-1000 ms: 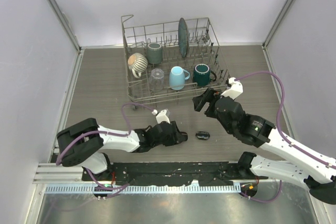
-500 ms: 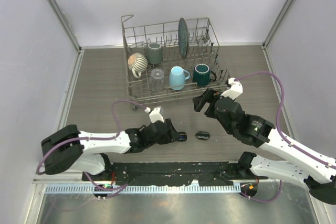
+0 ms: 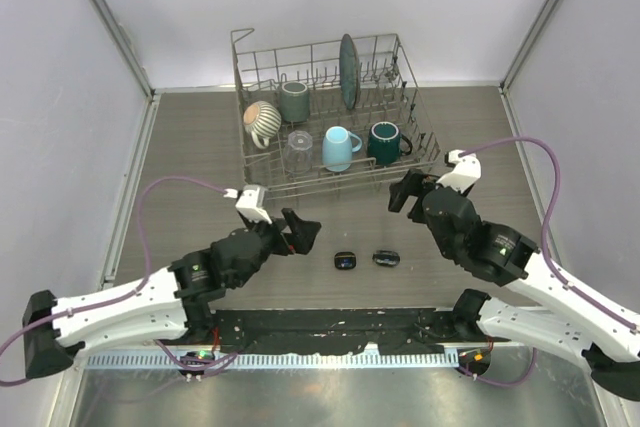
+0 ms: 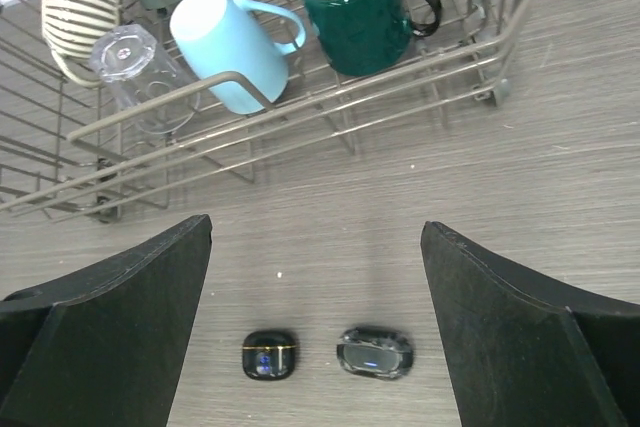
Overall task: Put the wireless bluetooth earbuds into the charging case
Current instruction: Reset both arms
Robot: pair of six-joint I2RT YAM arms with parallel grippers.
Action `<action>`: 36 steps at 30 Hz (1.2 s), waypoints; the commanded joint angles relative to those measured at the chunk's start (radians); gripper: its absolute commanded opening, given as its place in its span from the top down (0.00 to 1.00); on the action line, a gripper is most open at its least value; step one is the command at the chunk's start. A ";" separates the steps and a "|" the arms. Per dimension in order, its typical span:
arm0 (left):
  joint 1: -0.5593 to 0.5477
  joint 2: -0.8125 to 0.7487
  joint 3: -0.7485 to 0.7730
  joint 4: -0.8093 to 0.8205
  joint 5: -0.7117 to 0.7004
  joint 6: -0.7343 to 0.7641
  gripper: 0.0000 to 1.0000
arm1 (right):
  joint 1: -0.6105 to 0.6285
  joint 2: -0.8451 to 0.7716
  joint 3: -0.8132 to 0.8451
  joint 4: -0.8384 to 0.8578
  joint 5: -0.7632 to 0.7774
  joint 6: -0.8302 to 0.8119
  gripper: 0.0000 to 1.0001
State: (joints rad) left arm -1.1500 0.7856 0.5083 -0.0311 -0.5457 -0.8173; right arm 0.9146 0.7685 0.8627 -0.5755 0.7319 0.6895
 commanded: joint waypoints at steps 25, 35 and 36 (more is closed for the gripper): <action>-0.002 -0.108 0.110 -0.204 -0.275 0.113 0.00 | -0.520 -0.044 -0.186 -0.047 -0.424 0.023 0.04; -0.001 0.075 0.179 -0.206 -0.358 0.161 0.00 | -0.520 -0.120 -0.427 0.382 -0.180 -0.269 0.03; -0.001 0.089 0.206 -0.216 -0.368 0.177 0.00 | -0.520 -0.135 -0.447 0.444 -0.149 -0.289 0.03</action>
State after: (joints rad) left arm -1.1500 0.8040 0.6289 -0.2466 -0.8215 -0.6849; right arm 0.3973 0.6804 0.5007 -0.3927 0.4122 0.5648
